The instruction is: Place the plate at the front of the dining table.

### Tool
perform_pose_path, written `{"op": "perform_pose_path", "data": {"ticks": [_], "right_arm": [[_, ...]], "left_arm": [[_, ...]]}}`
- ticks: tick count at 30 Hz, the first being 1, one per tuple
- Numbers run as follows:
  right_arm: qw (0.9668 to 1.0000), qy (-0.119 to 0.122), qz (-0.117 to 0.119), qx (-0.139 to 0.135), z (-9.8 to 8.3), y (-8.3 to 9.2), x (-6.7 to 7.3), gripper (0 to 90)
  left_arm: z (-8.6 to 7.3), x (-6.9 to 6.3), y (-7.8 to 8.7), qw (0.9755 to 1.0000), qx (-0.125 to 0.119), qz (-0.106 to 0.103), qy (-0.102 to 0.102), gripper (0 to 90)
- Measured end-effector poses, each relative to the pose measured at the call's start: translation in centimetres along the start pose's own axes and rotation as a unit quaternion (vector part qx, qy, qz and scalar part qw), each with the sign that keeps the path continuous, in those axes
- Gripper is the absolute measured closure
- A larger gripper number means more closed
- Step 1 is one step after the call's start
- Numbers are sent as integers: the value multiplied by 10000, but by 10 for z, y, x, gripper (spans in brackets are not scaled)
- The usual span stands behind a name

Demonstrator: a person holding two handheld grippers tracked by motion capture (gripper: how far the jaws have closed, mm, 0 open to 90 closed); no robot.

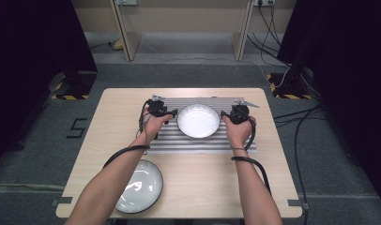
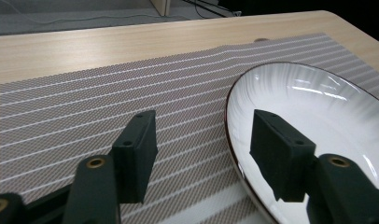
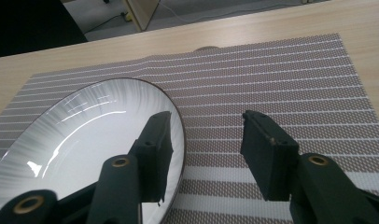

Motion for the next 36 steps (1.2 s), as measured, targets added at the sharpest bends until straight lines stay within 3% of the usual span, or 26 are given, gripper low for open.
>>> {"op": "perform_pose_path", "data": {"ticks": [6, 10, 16, 21, 23, 36], "right_arm": [[10000, 29, 6, 67, -4, 21, -12, 502], [9999, 107, 58, 54, -7, 35, -17, 492], [9998, 182, 14, 65, -14, 56, -27, 485], [9998, 202, -39, 24, -18, 71, -38, 484], [9998, 169, -75, 2, -20, 77, -42, 484], [9997, 141, -173, -43, -31, 107, -61, 481]], "left_arm": [[-3, 12, 32, 9999, -7, -77, -145, 360], [-6, 15, 49, 9988, 89, -122, -472, 362], [-5, 18, 77, 9979, -21, -238, -601, 360], [-6, 20, 98, 9981, -71, -369, -489, 360], [-6, 21, 105, 9977, -124, -337, -578, 360], [-20, 32, 137, 9973, -256, -287, -618, 360]]}}
Point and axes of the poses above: each handheld gripper's, and its own axes: y roughly backward along the jaws, z roughly out of its top, x roughly to its left, the point moved 1 cm from there along -y, roughly forward along the jaws, and after that the axes turned 1 degree about -x, right-handed, at the moved point
